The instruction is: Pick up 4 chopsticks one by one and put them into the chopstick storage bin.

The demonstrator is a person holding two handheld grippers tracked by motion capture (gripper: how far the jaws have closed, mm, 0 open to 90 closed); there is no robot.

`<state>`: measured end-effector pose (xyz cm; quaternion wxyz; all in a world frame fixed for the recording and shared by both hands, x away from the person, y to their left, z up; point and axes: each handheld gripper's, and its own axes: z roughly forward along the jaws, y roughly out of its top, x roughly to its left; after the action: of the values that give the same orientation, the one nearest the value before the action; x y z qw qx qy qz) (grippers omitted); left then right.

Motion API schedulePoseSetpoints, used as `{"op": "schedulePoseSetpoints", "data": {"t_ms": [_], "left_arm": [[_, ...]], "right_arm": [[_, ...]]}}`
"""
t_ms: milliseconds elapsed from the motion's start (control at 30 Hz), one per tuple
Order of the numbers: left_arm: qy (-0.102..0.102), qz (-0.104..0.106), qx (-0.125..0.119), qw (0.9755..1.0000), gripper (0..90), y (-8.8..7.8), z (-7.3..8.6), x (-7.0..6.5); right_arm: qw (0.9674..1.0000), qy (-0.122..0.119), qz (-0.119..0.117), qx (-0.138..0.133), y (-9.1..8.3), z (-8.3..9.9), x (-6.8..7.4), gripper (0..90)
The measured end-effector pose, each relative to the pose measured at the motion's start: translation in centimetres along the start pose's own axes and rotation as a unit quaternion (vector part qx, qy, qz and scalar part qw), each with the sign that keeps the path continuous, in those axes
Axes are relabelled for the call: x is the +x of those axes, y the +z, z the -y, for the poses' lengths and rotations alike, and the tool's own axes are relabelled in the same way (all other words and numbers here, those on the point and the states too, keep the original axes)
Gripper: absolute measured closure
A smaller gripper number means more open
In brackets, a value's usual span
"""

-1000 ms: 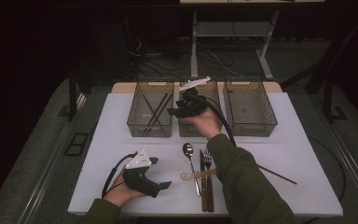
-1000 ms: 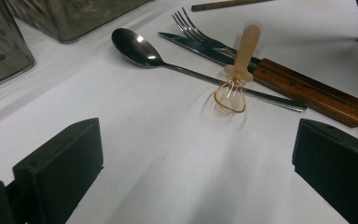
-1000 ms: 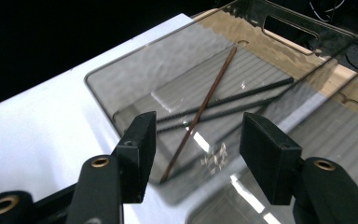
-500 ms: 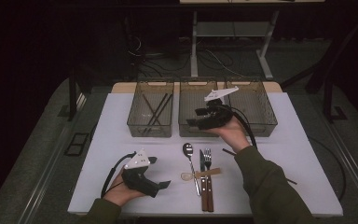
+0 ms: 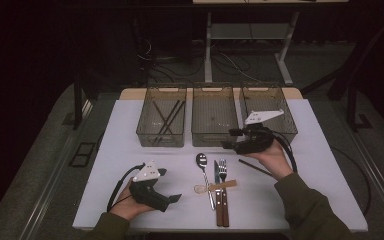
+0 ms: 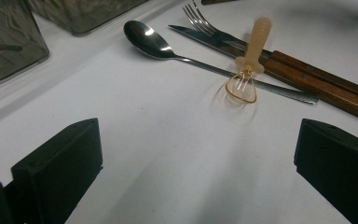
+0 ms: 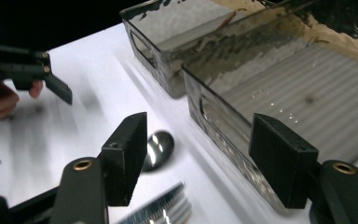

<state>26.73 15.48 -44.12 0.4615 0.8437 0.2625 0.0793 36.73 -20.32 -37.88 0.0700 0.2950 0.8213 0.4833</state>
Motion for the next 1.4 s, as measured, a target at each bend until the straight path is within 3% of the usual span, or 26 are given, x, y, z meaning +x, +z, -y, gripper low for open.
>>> {"op": "schedulePoseSetpoints", "data": {"t_ms": [333,833,1400], "left_arm": [[0.002,-0.004,-0.002,1.0,0.0,-1.1,0.2,0.5],[-0.002,-0.005,-0.008,1.0,0.0,-1.0,0.3,0.6],[-0.005,0.002,-0.001,1.0,1.3,-0.7,0.3,0.4]], "right_arm": [[0.9996,-0.004,0.021,0.019,-3.6,3.3,-0.5,39.3],[0.9983,0.021,0.044,0.032,-7.6,6.8,-0.9,43.2],[0.9958,0.028,0.042,0.076,-10.9,10.9,-1.5,61.9]]}}
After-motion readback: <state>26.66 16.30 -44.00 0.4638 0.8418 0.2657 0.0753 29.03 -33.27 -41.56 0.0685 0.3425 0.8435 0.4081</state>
